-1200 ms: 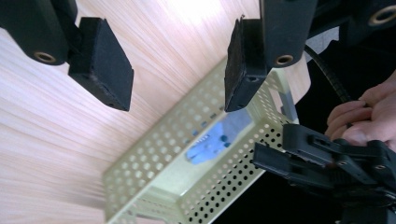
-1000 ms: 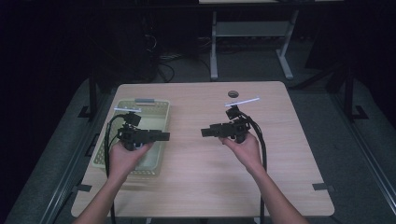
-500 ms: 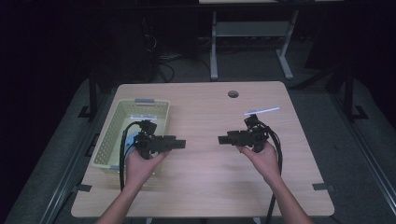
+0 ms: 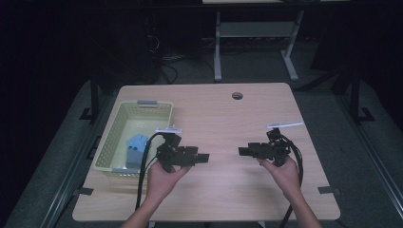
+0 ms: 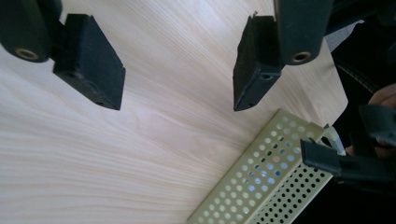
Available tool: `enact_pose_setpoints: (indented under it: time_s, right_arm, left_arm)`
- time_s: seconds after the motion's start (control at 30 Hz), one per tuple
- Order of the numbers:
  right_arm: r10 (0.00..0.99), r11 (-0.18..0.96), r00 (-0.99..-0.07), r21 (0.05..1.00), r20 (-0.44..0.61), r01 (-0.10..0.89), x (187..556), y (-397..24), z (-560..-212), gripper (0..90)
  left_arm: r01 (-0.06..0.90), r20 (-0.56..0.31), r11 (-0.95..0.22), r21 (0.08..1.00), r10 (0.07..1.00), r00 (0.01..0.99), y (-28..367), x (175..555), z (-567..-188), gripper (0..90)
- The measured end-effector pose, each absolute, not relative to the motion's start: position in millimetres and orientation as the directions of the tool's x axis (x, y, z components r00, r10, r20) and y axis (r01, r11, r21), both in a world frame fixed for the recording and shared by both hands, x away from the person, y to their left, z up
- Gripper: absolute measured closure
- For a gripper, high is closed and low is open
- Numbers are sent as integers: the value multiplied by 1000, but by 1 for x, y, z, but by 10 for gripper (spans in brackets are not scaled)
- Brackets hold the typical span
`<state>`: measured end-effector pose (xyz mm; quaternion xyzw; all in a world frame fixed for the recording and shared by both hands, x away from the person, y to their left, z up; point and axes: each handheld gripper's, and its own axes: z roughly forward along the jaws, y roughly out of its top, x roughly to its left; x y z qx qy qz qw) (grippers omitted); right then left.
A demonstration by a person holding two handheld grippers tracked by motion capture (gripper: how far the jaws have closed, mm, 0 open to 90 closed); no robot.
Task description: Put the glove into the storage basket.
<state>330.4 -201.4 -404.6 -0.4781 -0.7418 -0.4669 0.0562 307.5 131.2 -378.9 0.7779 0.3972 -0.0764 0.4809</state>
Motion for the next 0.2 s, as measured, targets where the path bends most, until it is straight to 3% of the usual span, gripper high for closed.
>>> enact_pose_setpoints:
  time_s: [0.2]
  right_arm:
    - [662,106,-540,648,520,754,323,-211,-409,315]
  left_arm:
    - [684,-505,-240,689,518,690,119,301,-390,294]
